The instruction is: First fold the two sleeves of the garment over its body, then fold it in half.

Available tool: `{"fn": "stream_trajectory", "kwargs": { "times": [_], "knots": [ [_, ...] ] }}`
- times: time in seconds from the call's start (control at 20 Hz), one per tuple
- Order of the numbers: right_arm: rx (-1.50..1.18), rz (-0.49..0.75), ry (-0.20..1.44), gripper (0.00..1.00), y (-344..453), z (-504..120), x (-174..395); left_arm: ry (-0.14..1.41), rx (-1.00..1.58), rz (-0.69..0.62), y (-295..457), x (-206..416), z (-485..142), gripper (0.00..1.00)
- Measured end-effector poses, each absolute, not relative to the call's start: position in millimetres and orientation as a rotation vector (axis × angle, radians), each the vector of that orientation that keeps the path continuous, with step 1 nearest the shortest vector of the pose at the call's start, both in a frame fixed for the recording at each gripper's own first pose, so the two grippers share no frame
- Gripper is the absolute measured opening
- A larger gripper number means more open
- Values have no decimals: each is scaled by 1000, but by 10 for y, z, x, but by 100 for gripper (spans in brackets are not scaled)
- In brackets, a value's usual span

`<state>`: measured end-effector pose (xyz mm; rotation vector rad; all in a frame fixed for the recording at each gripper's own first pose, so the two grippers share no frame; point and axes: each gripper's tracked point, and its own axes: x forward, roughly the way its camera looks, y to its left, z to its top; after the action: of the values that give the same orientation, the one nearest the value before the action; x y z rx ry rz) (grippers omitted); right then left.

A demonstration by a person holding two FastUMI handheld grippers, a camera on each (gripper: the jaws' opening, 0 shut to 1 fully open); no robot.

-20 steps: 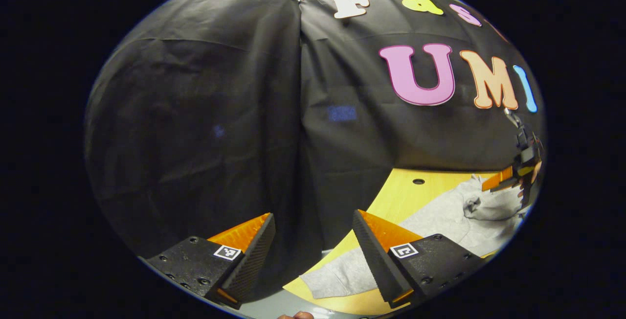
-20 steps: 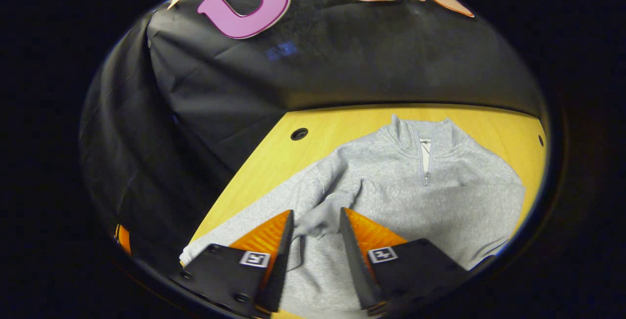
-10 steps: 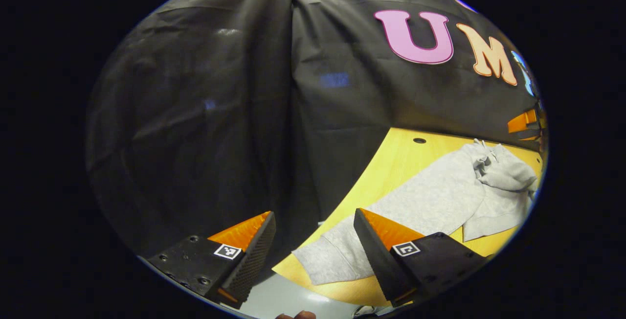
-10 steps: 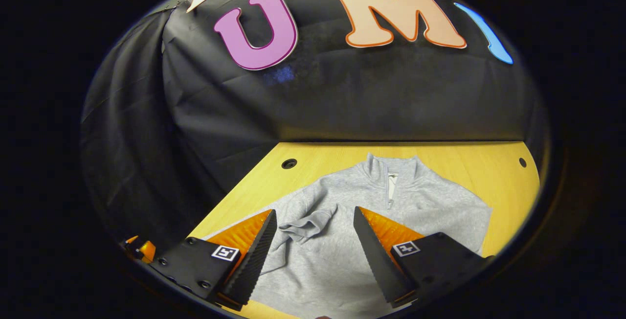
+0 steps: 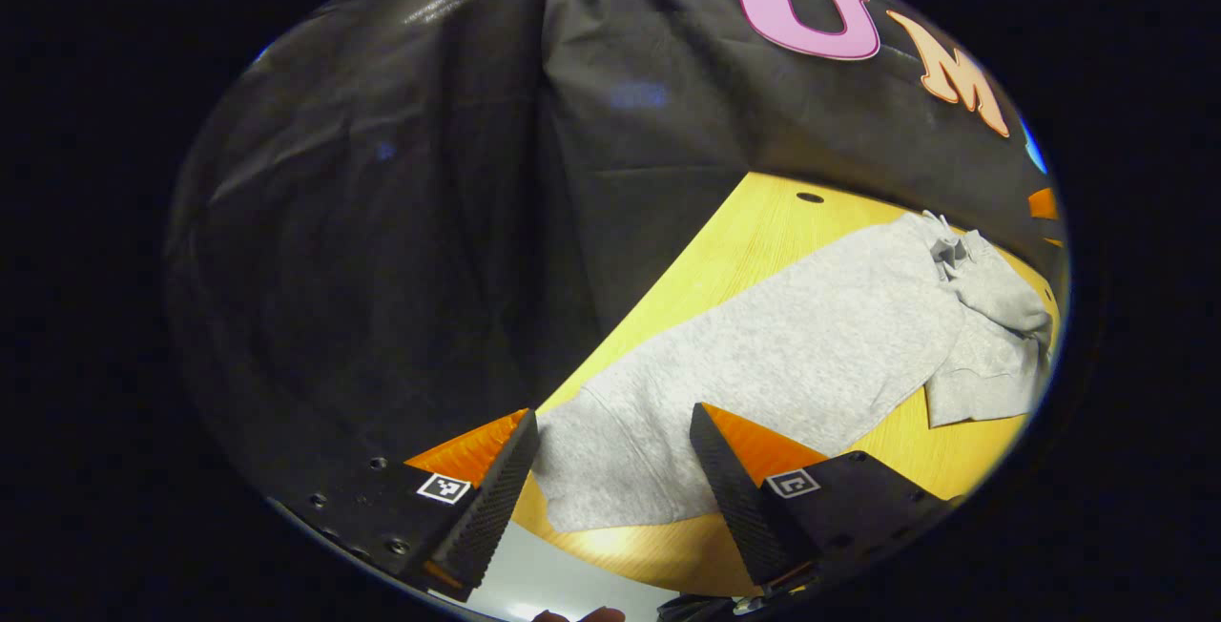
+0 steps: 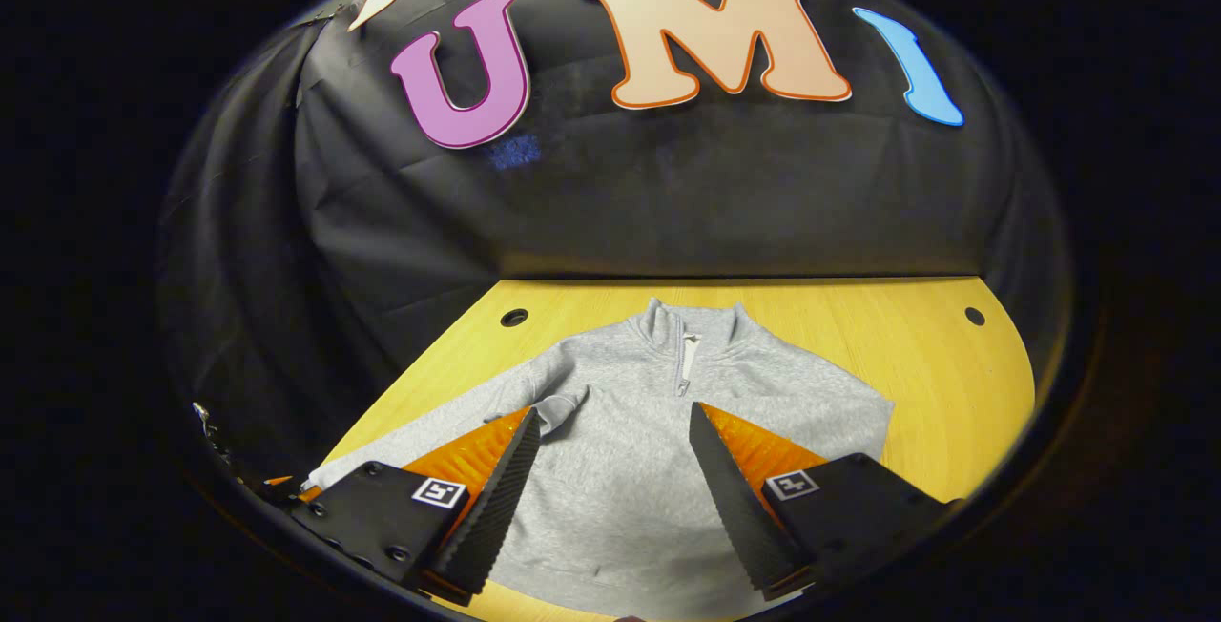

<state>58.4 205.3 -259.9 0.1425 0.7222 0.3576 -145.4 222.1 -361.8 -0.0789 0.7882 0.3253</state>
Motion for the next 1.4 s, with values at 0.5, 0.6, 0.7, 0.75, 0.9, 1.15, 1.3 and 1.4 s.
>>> {"fn": "stream_trajectory", "kwargs": {
  "times": [0.5,0.6,0.7,0.75,0.9,1.15,1.3,1.4],
  "knots": [
    [95,372,705,98,1508,-2559,257,831,-167,356,1990,-1392,-3710,64],
    [98,368,707,98,1363,-2550,184,855,-152,341,1890,-1331,-3724,37],
    [104,353,701,98,1193,-2549,151,865,-120,371,1877,-1300,-3714,4],
    [107,341,694,98,1093,-2539,132,877,-114,385,1908,-1292,-3695,1],
    [131,312,691,98,834,-2490,72,894,-193,397,1873,-1243,-3585,0],
    [169,242,684,98,435,-2519,40,813,-191,401,1914,-850,-3199,0],
    [183,216,686,98,269,-2534,-9,745,-209,366,1787,-495,-2878,0],
    [189,215,688,98,194,-2532,-75,721,-201,332,1649,-276,-2717,0]
  ]
}}
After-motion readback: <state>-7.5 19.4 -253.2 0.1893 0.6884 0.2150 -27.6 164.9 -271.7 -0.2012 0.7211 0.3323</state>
